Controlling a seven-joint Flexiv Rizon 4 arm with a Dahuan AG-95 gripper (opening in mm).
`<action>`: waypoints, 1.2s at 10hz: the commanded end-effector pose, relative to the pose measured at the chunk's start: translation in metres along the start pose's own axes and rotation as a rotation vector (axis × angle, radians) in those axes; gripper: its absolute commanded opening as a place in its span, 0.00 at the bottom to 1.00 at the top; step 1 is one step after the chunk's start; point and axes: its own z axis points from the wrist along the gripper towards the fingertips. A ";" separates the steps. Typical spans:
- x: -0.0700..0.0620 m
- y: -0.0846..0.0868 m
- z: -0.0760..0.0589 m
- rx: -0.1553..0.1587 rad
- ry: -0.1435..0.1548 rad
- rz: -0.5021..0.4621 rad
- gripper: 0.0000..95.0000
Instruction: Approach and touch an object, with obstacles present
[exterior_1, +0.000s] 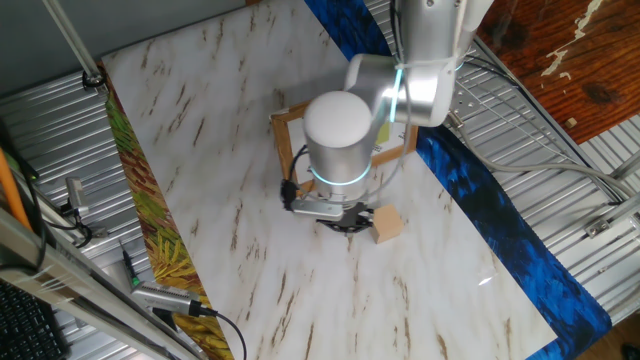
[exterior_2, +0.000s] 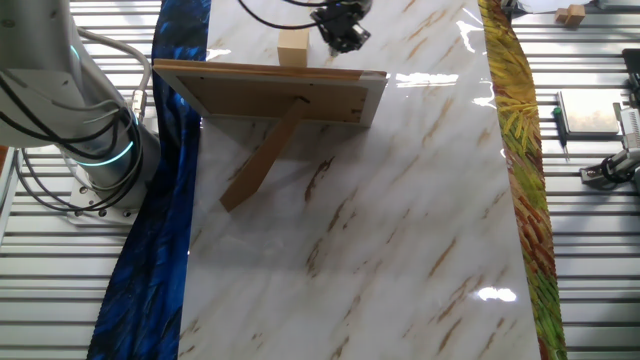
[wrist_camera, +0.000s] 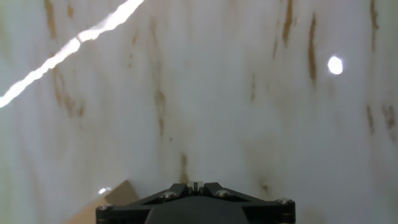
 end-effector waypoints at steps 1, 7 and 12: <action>0.003 0.009 0.003 0.000 -0.001 0.011 0.00; 0.003 0.039 0.008 -0.001 -0.001 0.045 0.00; 0.004 0.051 0.009 -0.001 0.000 0.057 0.00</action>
